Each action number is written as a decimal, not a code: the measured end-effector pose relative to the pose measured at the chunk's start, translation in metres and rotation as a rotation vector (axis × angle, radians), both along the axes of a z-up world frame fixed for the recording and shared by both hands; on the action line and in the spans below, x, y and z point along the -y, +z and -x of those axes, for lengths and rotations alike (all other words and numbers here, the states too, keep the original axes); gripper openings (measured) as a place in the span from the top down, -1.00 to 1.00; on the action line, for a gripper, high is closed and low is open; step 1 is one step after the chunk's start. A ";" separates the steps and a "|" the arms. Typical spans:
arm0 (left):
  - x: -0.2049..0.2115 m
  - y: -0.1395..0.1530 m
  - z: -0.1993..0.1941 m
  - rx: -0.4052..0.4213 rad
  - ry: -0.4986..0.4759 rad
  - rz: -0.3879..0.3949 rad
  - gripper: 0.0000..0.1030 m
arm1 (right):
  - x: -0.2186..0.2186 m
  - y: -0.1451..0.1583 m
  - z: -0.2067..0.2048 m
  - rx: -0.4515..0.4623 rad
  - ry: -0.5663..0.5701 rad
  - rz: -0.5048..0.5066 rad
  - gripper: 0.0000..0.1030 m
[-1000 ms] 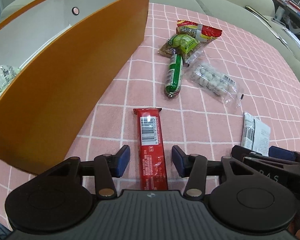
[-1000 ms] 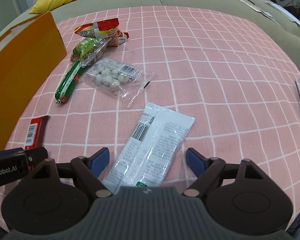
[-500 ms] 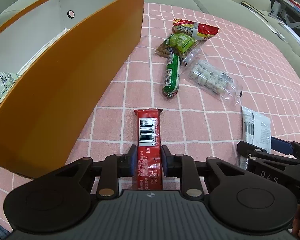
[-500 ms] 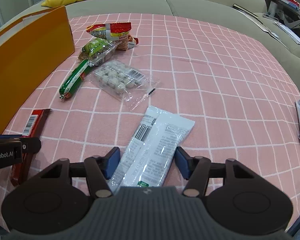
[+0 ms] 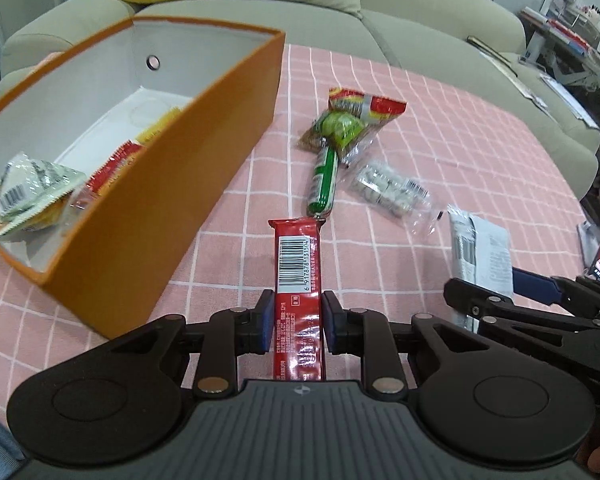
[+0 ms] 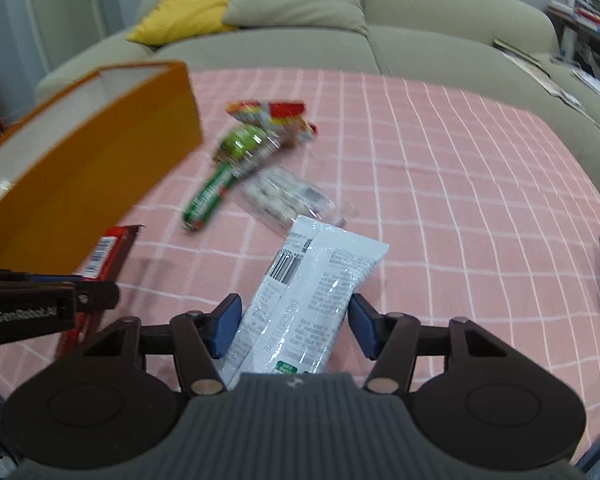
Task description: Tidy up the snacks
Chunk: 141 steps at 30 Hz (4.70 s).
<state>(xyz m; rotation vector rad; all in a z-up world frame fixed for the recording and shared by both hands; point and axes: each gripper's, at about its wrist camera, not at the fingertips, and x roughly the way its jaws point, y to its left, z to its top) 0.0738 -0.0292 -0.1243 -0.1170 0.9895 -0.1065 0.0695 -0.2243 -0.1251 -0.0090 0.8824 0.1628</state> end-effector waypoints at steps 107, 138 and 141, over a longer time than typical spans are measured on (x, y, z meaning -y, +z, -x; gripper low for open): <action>-0.170 0.061 -0.041 0.068 0.118 -0.105 0.05 | -0.122 0.080 -0.056 -0.041 0.174 -0.066 0.10; -0.186 0.038 -0.061 -0.043 0.200 -0.124 0.05 | -0.289 0.007 -0.184 -0.102 0.585 0.189 0.09; -0.186 0.036 -0.064 -0.052 0.202 -0.125 0.05 | -0.288 -0.003 -0.189 -0.146 0.590 0.185 0.08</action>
